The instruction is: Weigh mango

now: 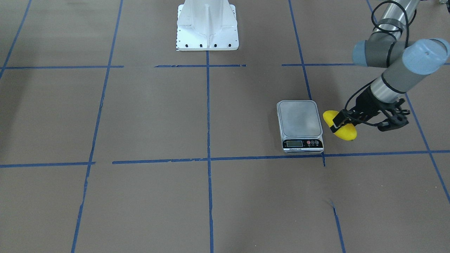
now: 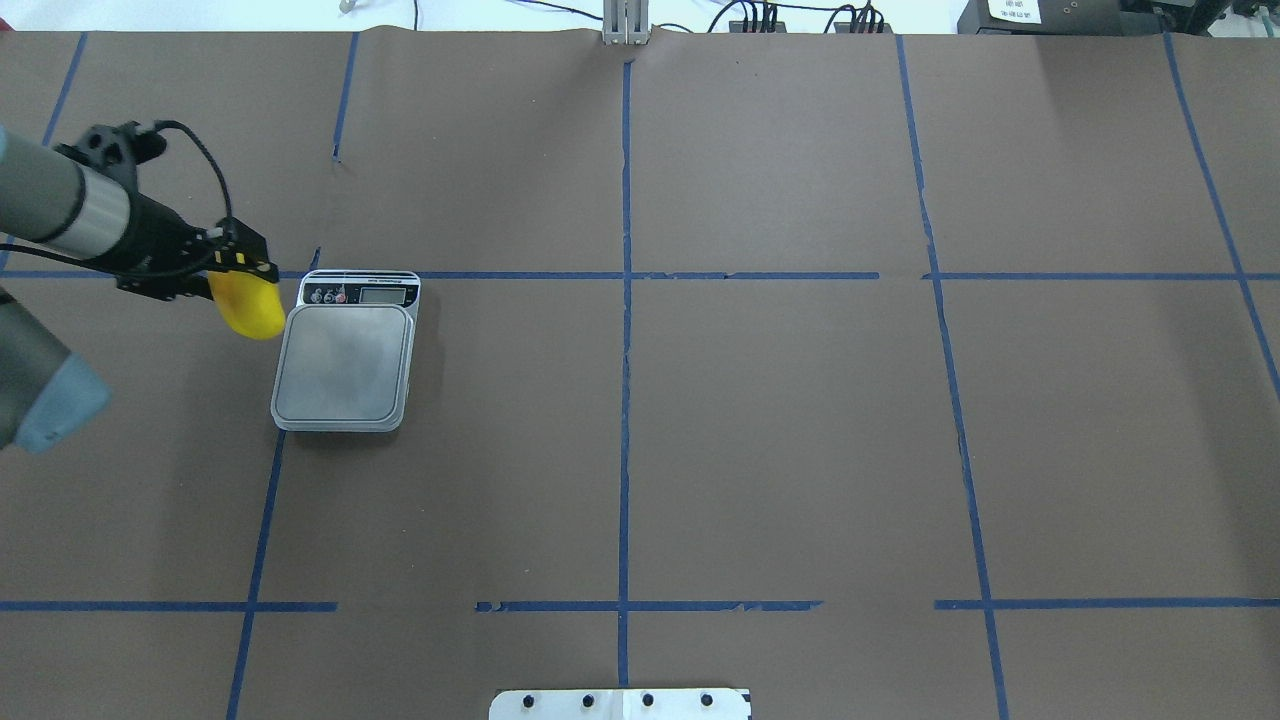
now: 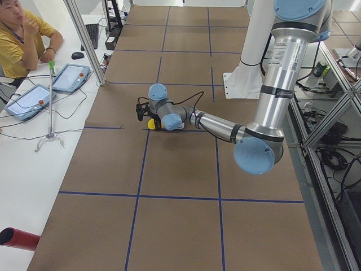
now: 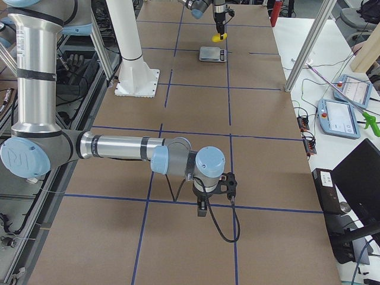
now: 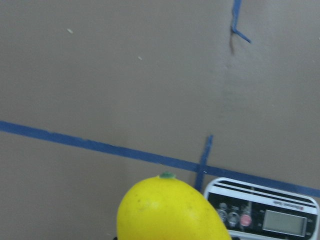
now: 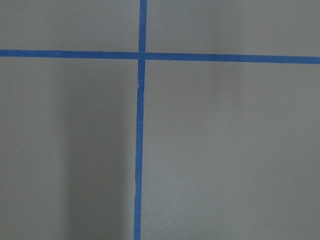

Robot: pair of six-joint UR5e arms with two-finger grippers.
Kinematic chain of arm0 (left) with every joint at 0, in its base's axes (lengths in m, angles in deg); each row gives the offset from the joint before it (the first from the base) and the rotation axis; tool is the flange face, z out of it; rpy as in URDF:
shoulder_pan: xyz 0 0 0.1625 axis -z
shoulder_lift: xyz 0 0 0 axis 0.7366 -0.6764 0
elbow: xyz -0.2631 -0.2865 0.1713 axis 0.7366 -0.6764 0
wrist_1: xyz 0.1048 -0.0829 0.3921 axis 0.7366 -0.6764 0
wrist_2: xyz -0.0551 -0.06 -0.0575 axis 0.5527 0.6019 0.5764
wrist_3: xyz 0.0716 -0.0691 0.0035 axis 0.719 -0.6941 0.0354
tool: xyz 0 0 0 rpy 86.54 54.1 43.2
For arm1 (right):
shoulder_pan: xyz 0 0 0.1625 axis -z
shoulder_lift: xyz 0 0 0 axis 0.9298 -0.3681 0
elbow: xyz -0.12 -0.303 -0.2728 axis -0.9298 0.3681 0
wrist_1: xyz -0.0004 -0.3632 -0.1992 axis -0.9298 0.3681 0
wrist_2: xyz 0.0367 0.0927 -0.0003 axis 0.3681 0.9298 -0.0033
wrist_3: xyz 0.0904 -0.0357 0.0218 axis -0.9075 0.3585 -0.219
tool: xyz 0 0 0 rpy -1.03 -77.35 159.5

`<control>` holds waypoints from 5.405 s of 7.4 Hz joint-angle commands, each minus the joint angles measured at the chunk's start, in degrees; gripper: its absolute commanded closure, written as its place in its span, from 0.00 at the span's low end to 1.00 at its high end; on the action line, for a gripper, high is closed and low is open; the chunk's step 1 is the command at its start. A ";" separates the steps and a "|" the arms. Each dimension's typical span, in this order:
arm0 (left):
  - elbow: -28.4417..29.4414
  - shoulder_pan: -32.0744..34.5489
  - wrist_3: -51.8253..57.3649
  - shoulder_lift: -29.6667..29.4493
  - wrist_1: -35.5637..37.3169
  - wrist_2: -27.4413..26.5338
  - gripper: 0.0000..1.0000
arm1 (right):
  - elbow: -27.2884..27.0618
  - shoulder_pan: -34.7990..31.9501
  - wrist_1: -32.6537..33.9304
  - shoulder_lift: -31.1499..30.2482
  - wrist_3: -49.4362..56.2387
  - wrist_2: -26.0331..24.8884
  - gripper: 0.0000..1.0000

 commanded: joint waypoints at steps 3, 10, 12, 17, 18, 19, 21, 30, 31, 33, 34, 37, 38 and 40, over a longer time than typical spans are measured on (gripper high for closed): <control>-2.68 -6.15 -5.38 -2.42 6.69 -0.65 1.00 | 0.00 0.00 0.00 0.00 0.00 0.00 0.00; -3.21 -6.15 -4.67 -2.85 8.36 -6.81 0.93 | 0.00 0.00 0.00 0.00 0.00 0.00 0.00; -3.38 -6.15 -4.59 -3.03 8.36 -7.16 0.00 | 0.00 0.00 0.00 0.00 0.00 0.00 0.00; -8.83 6.72 20.28 -2.34 20.02 -5.06 0.00 | 0.00 0.00 0.00 0.00 0.00 0.00 0.00; -8.22 12.25 28.12 -1.29 21.44 -1.57 0.00 | 0.00 0.00 0.00 0.00 0.00 0.00 0.00; -7.95 17.44 37.07 0.90 21.72 0.99 0.00 | 0.00 0.00 0.00 0.00 0.00 0.00 0.00; -2.36 27.73 56.14 2.59 23.12 2.77 0.00 | 0.00 0.00 0.00 0.00 0.00 0.00 0.00; 2.11 42.48 77.50 6.92 38.16 10.51 0.00 | 0.00 0.00 0.00 0.00 0.00 0.00 0.00; 0.42 38.88 77.50 11.33 35.11 10.68 0.00 | 0.00 0.00 0.00 0.00 0.00 0.00 0.00; 0.05 37.88 77.85 14.00 32.88 11.12 0.00 | 0.00 0.00 0.00 0.00 0.00 0.00 0.00; -1.00 37.97 77.85 14.28 32.27 11.04 0.00 | 0.00 0.00 0.00 0.00 0.00 0.00 0.00; -3.10 38.32 77.85 13.83 33.50 10.34 0.00 | 0.00 0.00 0.00 0.00 0.00 0.00 0.00; -2.77 38.15 77.68 13.32 33.76 10.33 0.00 | 0.00 0.00 0.00 0.00 0.00 0.00 0.00; -3.64 38.23 77.85 13.06 34.64 10.33 0.00 | 0.00 0.00 0.00 0.00 0.00 0.00 0.00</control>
